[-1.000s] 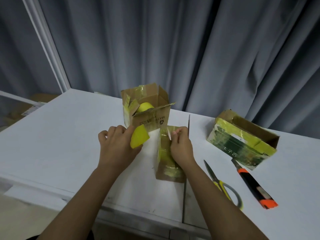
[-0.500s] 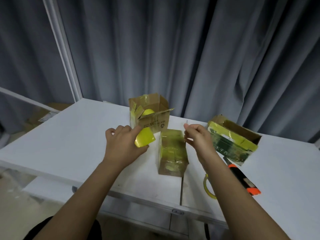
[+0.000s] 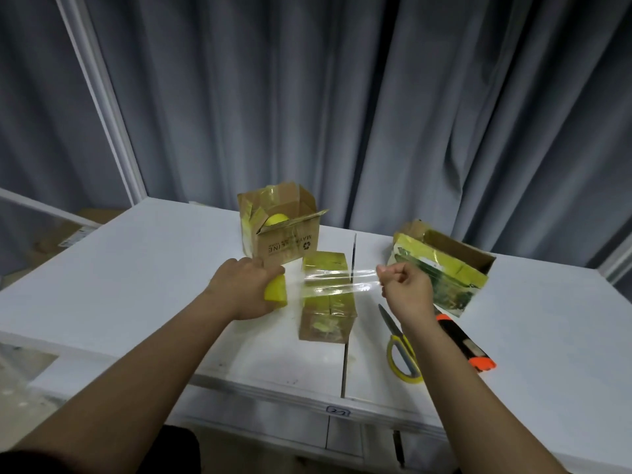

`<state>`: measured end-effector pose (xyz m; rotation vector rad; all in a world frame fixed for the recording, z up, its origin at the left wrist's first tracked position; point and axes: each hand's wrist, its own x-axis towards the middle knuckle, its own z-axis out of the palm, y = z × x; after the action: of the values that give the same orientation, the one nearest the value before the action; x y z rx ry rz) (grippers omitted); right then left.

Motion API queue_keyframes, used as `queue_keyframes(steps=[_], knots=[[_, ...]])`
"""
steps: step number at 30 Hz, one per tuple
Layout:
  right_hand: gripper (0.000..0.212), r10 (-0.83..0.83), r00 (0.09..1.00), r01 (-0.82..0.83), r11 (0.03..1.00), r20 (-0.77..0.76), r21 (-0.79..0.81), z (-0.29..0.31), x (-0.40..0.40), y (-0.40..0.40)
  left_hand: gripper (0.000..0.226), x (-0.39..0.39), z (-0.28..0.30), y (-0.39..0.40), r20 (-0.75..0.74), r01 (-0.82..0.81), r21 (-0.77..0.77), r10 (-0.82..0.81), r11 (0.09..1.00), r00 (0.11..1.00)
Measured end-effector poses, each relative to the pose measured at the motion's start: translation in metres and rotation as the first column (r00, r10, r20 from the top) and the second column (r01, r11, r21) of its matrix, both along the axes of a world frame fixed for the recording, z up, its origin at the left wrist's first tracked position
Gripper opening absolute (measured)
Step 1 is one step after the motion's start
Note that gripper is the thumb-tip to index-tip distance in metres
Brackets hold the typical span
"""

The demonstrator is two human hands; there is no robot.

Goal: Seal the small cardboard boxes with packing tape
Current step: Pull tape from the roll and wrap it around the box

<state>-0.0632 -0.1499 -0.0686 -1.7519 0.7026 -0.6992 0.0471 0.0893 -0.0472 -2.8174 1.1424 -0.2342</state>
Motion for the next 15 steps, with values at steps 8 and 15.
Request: queue_keyframes(steps=[8, 15], knots=[[0.023, 0.03, 0.998, -0.021, 0.991, -0.062, 0.132, -0.021, 0.01, -0.014, 0.064, 0.018, -0.008, -0.013, -0.047, -0.046, -0.124, 0.04, 0.991, 0.998], [0.021, 0.033, 0.999, -0.025, 0.973, -0.03, 0.231, -0.035, 0.015, -0.01, 0.056, 0.03, -0.019, -0.026, -0.065, -0.164, -0.126, 0.157, 0.978, 0.985]])
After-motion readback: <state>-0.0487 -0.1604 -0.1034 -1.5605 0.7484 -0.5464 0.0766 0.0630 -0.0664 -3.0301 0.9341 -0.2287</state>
